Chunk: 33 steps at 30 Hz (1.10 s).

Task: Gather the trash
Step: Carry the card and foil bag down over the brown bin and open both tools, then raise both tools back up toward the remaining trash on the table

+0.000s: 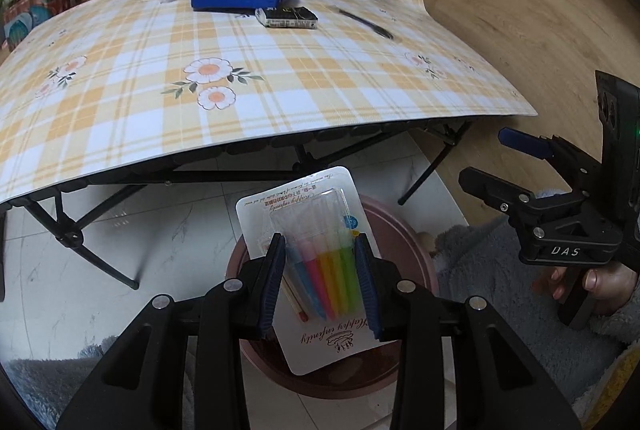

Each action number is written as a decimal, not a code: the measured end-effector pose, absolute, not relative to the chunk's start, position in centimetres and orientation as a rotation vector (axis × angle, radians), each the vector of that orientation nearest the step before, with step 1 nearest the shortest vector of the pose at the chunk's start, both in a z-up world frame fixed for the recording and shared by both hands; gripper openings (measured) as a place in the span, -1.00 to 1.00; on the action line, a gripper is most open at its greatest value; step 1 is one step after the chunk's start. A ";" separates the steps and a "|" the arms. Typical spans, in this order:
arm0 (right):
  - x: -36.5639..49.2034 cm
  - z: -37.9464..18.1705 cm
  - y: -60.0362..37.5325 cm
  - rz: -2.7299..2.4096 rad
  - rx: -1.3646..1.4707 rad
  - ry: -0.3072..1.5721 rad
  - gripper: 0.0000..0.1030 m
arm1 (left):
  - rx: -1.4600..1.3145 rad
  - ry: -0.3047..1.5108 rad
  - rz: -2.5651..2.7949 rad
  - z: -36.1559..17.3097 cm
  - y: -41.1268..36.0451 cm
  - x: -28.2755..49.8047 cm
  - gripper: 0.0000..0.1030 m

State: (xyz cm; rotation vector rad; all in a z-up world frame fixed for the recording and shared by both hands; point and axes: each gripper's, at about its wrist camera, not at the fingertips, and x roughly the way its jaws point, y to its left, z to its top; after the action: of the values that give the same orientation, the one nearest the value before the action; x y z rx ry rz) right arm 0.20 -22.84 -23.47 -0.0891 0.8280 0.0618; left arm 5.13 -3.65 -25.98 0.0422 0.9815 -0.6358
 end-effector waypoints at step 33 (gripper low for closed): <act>3.1 -21.0 -26.7 0.112 0.145 0.763 0.89 | -0.198 0.835 -0.332 -20.2 4.2 11.0 0.74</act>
State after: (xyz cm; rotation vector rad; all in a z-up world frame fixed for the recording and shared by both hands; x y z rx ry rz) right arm 3.05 -26.71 -20.98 0.1446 0.7628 0.1123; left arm 11.01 4.23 -20.18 -0.1979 0.8353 -0.3324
